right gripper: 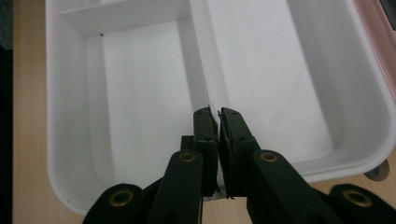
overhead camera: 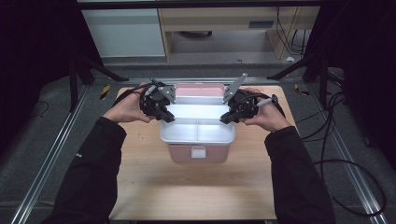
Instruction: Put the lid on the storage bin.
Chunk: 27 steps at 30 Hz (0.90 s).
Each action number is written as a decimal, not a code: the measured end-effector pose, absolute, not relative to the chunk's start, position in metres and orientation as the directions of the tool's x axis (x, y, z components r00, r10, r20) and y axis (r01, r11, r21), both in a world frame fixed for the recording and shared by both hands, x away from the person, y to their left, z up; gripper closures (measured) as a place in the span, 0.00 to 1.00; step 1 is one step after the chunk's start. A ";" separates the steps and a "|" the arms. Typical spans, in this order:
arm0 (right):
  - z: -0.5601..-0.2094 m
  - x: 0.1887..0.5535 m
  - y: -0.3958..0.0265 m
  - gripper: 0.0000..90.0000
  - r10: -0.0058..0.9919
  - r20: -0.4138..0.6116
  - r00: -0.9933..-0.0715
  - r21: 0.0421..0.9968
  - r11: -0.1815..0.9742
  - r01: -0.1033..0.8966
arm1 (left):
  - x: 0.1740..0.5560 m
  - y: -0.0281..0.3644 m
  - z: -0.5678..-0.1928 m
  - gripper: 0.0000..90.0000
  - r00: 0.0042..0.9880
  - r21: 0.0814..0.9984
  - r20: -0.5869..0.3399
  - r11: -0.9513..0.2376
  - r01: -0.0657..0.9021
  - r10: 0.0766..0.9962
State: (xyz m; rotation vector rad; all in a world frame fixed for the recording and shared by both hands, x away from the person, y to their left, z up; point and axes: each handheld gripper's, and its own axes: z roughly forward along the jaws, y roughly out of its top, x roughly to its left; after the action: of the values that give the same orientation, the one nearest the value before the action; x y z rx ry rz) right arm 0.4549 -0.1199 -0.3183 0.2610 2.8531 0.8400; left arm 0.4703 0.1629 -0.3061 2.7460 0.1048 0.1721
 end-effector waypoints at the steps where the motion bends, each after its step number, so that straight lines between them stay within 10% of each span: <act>1: -0.320 0.459 -0.120 0.96 0.210 -0.094 -0.973 0.548 0.827 0.126 | 0.474 0.162 -0.307 0.96 0.989 0.369 0.113 -0.928 0.045 0.093; 27: -0.391 0.480 -0.113 0.92 0.268 -0.053 -0.962 0.503 0.839 0.206 | 0.498 0.155 -0.377 0.95 0.992 0.310 0.021 -0.944 0.114 0.127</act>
State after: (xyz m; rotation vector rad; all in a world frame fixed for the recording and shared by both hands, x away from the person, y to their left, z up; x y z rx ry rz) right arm 0.4804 -0.1130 -0.3909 0.3751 2.8958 0.7723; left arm 0.4982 0.1549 -0.3770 2.8224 0.1754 0.0577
